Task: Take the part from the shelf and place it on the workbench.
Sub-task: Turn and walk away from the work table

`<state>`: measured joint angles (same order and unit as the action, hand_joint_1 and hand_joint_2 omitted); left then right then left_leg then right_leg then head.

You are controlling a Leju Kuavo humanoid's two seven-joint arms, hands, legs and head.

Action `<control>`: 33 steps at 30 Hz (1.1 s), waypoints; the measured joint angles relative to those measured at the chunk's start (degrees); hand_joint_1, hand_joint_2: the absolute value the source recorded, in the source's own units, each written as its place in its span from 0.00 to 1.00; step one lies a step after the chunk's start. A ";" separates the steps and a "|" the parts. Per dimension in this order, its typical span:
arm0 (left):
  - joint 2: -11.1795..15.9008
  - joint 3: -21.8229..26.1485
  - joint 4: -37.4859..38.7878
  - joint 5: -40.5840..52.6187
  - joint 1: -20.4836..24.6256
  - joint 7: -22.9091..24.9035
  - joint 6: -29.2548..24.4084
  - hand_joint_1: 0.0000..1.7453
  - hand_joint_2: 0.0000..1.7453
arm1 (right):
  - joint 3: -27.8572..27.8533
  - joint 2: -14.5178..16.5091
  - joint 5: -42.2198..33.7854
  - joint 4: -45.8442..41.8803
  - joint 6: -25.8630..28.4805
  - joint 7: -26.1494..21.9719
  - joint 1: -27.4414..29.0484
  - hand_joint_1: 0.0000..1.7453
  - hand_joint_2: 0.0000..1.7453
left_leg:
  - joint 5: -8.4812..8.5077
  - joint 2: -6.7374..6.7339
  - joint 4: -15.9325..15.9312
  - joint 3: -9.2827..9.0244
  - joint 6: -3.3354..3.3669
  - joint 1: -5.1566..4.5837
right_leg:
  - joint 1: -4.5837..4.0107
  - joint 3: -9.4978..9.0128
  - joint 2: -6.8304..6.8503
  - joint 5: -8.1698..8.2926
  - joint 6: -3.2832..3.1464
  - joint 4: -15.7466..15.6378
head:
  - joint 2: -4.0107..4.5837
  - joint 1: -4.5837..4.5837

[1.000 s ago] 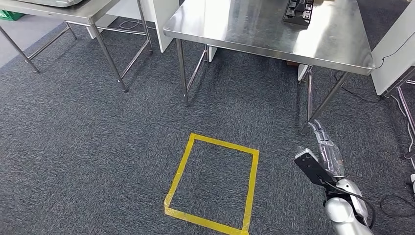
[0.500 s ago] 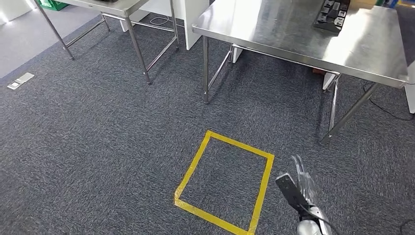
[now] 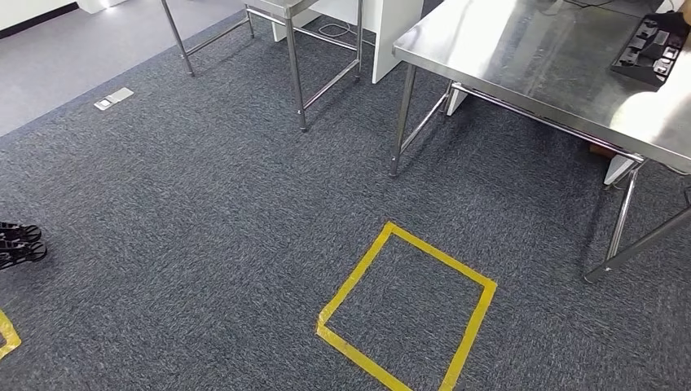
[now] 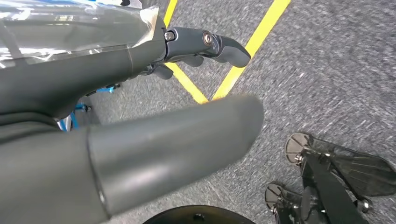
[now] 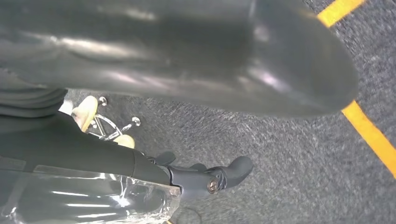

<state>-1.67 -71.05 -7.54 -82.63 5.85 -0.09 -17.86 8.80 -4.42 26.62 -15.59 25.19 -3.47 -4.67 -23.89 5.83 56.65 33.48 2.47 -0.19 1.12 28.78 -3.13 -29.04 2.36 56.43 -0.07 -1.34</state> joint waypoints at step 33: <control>0.54 -3.57 -0.04 1.61 0.06 8.51 0.86 0.00 0.00 | 15.35 5.81 19.89 5.23 -27.88 27.47 -0.11 0.00 0.00 | -1.09 2.10 0.20 -0.67 -0.09 -0.29 | -1.06 0.02 -0.40 1.03 -2.04 -0.80 | 0.00 0.15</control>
<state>-1.13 -74.61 -7.58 -81.02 5.91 8.42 -17.00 24.15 1.39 46.51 -10.36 -2.68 24.00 -4.78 -24.98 7.92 56.85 32.81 2.38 -0.48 0.06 28.81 -3.54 -28.01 0.31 55.63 -0.07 -1.19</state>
